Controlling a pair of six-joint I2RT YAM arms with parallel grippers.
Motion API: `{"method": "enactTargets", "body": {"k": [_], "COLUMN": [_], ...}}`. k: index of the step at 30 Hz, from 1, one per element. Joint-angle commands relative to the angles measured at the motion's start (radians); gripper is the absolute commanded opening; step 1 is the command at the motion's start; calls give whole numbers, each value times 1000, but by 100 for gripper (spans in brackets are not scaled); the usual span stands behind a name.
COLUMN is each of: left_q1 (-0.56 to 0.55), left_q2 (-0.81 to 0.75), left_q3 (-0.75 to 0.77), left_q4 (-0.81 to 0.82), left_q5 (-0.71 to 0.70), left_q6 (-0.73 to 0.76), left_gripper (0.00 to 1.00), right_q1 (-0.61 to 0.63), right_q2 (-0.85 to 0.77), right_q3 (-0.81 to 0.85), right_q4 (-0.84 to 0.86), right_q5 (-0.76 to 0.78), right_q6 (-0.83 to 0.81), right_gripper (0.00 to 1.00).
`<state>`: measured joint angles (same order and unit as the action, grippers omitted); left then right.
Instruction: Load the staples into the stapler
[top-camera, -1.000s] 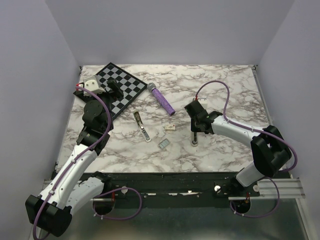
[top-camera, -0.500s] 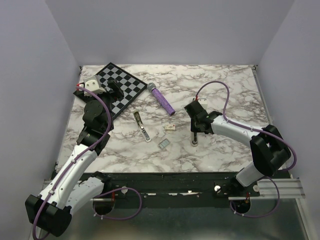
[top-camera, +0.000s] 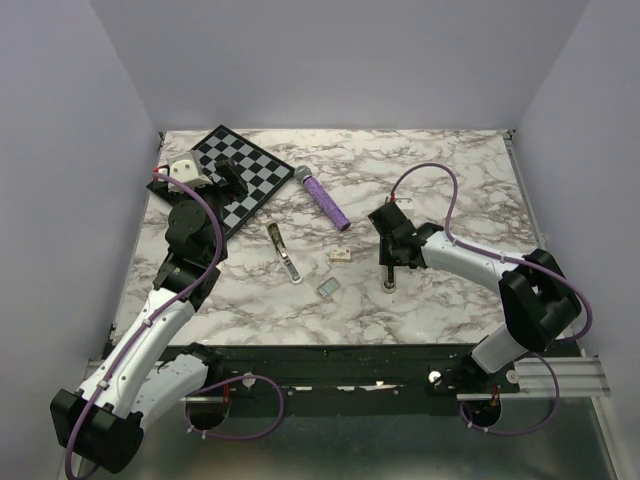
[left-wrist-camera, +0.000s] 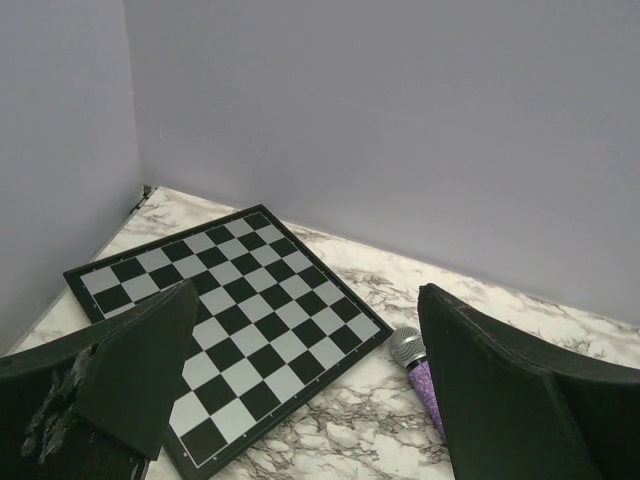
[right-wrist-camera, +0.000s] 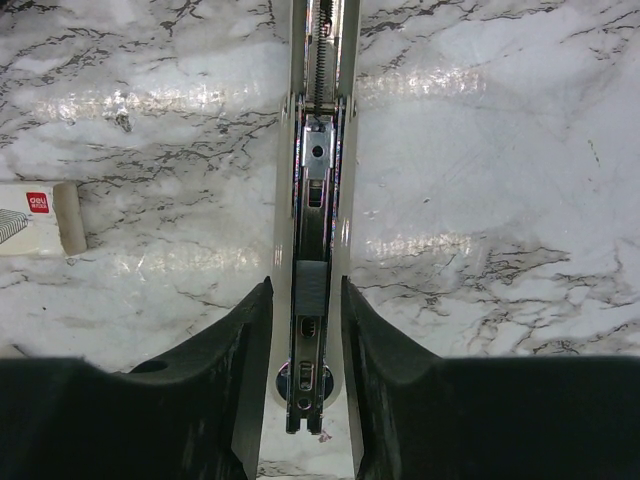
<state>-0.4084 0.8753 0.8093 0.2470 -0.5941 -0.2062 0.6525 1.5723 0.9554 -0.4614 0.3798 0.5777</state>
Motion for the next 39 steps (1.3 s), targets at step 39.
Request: {"method": "enactTargets", "body": {"k": [39], "left_q1": [-9], "left_q2": [-6], "left_q3": [-12], "left_q4": [34], "left_q5": [8], "left_q6": [10], "left_gripper": [99], "right_q1": [-93], "right_q2": [8], "right_q3": [-9], "right_q4": [7], "right_q5": [-48], "right_q6": [-38], "right_gripper": [49]}}
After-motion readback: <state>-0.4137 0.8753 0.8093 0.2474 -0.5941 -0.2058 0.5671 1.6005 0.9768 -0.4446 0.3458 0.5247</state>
